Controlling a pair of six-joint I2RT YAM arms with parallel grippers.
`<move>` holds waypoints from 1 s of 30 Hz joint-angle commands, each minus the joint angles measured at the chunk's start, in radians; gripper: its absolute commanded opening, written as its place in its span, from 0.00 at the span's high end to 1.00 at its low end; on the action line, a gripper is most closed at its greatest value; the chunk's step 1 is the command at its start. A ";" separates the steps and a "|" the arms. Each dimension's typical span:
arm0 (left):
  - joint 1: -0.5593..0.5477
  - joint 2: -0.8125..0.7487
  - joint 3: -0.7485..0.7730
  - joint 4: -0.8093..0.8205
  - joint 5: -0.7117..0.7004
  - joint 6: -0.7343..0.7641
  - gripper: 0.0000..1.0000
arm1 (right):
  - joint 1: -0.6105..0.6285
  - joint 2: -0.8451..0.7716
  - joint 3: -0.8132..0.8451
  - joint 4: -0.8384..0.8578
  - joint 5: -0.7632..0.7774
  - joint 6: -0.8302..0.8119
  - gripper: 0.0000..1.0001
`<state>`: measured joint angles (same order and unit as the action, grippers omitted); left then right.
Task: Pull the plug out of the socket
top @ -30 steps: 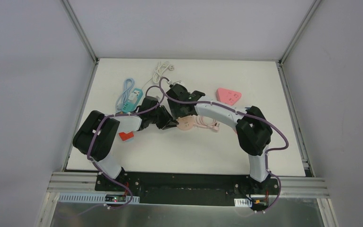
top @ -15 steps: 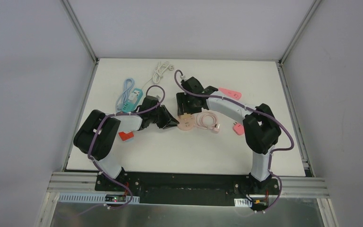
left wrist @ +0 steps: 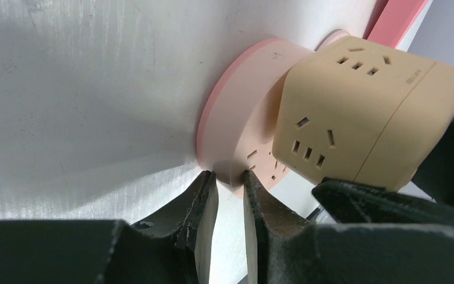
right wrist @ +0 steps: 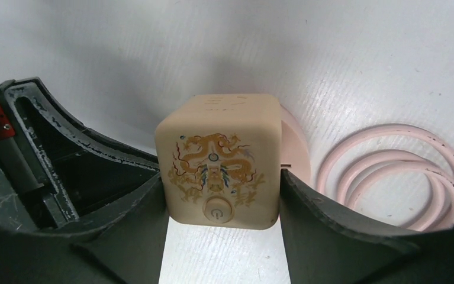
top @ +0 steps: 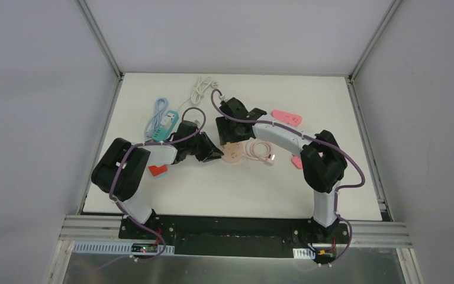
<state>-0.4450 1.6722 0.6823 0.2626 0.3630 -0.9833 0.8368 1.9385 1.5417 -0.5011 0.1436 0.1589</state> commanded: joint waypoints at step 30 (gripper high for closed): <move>0.002 0.103 -0.071 -0.305 -0.232 0.101 0.78 | 0.026 -0.103 0.033 0.063 -0.073 0.070 1.00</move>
<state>-0.4442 1.6764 0.6891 0.2619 0.3565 -0.9821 0.8497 1.8919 1.5326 -0.4824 0.0761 0.2096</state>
